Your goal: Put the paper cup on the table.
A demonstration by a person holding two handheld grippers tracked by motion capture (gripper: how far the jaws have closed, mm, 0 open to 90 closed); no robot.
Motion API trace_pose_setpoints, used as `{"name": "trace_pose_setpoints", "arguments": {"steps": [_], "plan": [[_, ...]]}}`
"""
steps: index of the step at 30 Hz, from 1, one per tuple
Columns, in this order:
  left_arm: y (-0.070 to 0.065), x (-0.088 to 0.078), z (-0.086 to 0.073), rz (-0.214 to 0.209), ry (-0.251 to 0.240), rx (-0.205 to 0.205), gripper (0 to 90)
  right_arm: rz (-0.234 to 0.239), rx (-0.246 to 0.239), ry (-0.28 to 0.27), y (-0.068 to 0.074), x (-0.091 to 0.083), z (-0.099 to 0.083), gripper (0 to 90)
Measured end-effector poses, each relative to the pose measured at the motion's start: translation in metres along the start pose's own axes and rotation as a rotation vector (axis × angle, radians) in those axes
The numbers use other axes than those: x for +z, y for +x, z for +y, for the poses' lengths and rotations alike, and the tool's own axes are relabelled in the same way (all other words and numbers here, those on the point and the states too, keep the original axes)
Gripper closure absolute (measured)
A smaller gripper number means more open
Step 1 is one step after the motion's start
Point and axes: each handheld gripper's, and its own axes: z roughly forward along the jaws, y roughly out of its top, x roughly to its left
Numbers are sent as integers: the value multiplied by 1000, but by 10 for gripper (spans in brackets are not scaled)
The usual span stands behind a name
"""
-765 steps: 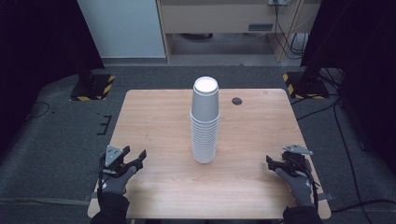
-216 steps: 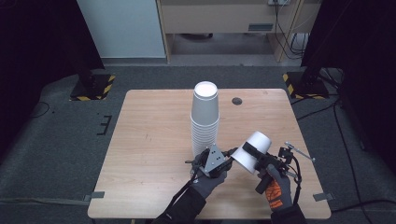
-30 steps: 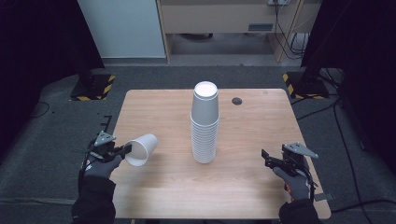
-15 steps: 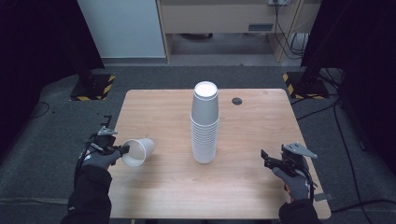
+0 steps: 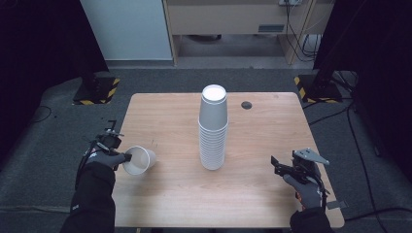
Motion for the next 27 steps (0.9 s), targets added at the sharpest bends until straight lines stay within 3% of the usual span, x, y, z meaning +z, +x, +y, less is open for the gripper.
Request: {"name": "trace_pose_setpoints", "arguments": {"steps": [14,18,22,27], "plan": [[0,8,8,-4,190,-7,854,9,2,4,0,0,0,112],[0,10,9,-3,242,-26,854,10,0,3,1,0,0,111],[0,11,9,-14,268,-38,854,11,-1,2,0,0,0,111],[1,15,8,-19,248,-59,825,11,2,3,1,0,0,111]]}}
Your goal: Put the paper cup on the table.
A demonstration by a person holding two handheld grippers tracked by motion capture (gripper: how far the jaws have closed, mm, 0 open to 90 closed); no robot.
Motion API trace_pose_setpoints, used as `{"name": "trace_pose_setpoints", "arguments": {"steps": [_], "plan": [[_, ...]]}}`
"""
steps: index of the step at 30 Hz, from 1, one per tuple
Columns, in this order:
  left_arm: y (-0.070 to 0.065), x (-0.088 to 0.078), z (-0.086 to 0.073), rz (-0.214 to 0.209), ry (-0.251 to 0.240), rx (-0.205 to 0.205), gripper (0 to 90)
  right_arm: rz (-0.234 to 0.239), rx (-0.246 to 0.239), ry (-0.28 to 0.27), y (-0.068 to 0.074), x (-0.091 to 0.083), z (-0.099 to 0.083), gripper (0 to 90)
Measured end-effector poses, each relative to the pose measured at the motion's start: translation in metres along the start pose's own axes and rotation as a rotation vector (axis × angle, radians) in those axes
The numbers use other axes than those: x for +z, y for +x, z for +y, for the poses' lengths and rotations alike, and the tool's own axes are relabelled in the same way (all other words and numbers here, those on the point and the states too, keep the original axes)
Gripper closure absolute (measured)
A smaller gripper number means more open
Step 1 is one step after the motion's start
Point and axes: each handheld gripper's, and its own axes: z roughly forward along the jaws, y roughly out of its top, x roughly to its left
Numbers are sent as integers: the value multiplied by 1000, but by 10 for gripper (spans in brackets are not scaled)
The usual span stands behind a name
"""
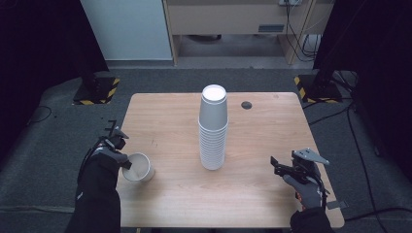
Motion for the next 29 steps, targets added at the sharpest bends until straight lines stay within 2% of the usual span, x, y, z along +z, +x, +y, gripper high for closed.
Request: {"name": "trace_pose_setpoints", "arguments": {"steps": [5,7,12,14,15,17,19,20,25,29], "plan": [[1,1,-2,-7,-46,1,748,0,0,0,0,0,0,110],[2,1,-5,-16,-93,-12,712,0,0,0,0,0,0,110],[5,1,-15,-11,-251,-15,604,-2,-2,-2,-1,0,0,110],[6,0,-21,-4,-344,-22,557,-3,-1,0,-1,0,0,110],[7,-1,-24,0,-375,-24,545,-4,1,-1,-1,0,0,110],[7,-3,-31,15,-474,-20,491,-5,1,-2,0,0,0,109],[5,-5,-38,16,-554,-31,476,-5,1,-2,-1,0,0,109],[4,-6,-43,25,-620,-46,462,-6,1,-3,-1,0,0,108],[-3,-10,-60,70,-851,-44,427,-13,10,-4,-3,-1,0,104],[-7,-8,-69,99,-979,-52,394,-21,6,-4,-5,-1,0,101]]}}
